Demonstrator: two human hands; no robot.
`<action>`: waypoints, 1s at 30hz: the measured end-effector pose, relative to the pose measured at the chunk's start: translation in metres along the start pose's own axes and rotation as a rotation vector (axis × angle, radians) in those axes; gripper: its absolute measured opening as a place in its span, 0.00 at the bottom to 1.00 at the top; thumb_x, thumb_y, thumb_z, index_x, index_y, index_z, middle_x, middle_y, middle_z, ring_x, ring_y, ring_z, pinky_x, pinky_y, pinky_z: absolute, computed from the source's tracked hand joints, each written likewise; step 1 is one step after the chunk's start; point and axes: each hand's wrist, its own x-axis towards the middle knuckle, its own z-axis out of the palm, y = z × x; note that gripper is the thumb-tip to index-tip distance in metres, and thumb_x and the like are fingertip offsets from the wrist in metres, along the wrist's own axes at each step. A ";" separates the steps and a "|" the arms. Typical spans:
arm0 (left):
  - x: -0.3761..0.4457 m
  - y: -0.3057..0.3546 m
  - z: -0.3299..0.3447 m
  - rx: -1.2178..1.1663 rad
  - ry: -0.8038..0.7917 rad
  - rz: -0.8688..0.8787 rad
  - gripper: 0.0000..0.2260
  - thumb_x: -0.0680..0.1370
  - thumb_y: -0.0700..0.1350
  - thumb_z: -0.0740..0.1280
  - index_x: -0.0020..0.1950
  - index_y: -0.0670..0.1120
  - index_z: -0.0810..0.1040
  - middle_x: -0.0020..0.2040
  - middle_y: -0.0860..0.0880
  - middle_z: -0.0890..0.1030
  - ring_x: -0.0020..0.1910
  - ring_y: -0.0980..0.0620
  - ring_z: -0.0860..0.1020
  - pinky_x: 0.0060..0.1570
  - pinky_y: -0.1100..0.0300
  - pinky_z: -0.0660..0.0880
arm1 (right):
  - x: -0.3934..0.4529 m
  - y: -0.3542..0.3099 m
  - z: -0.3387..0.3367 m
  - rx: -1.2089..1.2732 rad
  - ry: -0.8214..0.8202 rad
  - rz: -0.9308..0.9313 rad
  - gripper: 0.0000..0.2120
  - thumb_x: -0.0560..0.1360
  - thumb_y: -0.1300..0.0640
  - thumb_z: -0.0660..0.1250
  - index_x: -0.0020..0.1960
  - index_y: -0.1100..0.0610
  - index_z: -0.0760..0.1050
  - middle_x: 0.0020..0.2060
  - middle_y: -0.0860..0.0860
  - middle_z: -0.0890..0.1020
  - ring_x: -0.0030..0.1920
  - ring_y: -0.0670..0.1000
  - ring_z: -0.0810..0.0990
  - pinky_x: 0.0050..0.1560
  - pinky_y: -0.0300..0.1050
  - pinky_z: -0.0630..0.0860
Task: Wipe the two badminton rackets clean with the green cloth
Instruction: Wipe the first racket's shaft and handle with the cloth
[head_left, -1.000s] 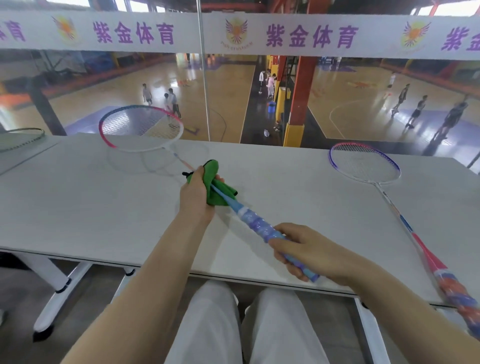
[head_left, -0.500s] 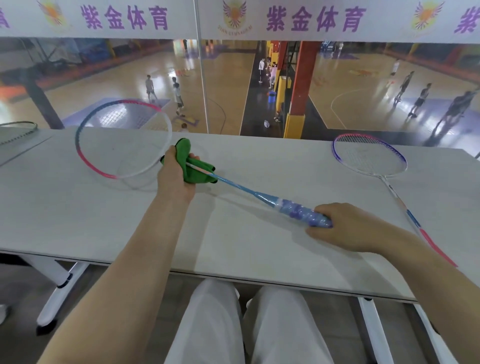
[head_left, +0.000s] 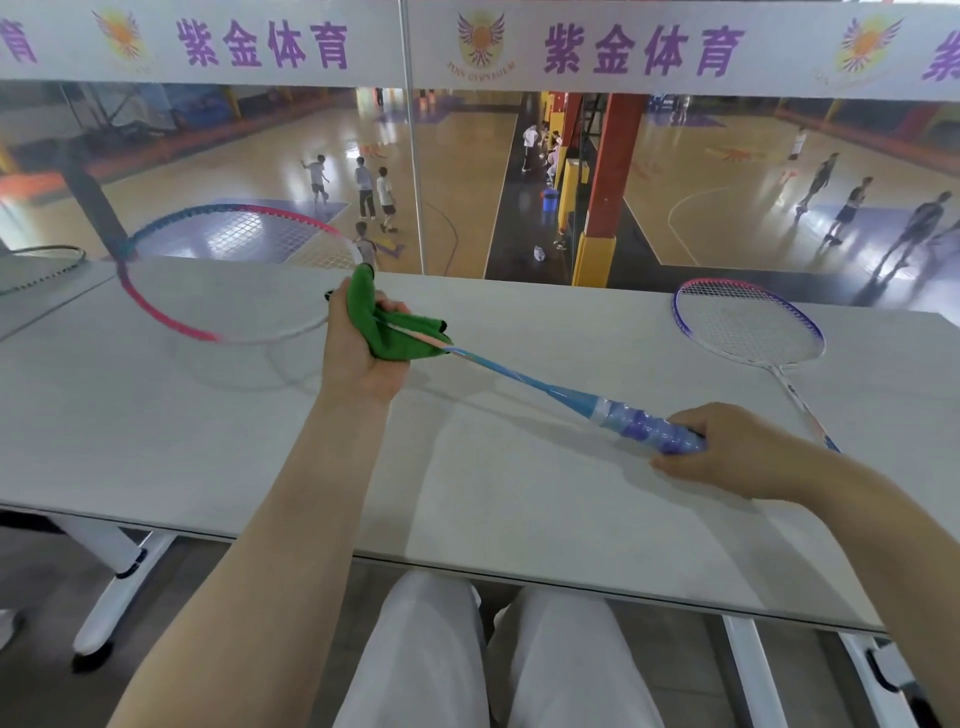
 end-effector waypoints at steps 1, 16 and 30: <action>-0.003 -0.002 0.000 0.013 0.015 -0.022 0.18 0.79 0.50 0.65 0.30 0.48 0.72 0.27 0.53 0.73 0.30 0.53 0.73 0.65 0.36 0.69 | 0.002 0.002 0.003 -0.088 0.096 -0.018 0.12 0.73 0.47 0.68 0.36 0.53 0.74 0.28 0.46 0.78 0.32 0.53 0.76 0.35 0.46 0.73; -0.026 -0.038 -0.007 0.237 0.247 -0.093 0.14 0.80 0.51 0.65 0.37 0.48 0.76 0.26 0.52 0.75 0.28 0.54 0.76 0.36 0.56 0.80 | -0.005 -0.002 0.012 -0.590 0.331 -0.063 0.03 0.78 0.51 0.59 0.46 0.49 0.66 0.32 0.45 0.73 0.33 0.50 0.74 0.32 0.42 0.65; -0.050 -0.051 0.001 0.671 0.158 -0.179 0.19 0.81 0.59 0.59 0.45 0.47 0.82 0.40 0.47 0.85 0.42 0.48 0.81 0.49 0.54 0.79 | -0.007 0.002 0.034 -0.292 0.360 -0.265 0.13 0.76 0.48 0.63 0.36 0.41 0.62 0.38 0.29 0.74 0.38 0.35 0.73 0.35 0.35 0.67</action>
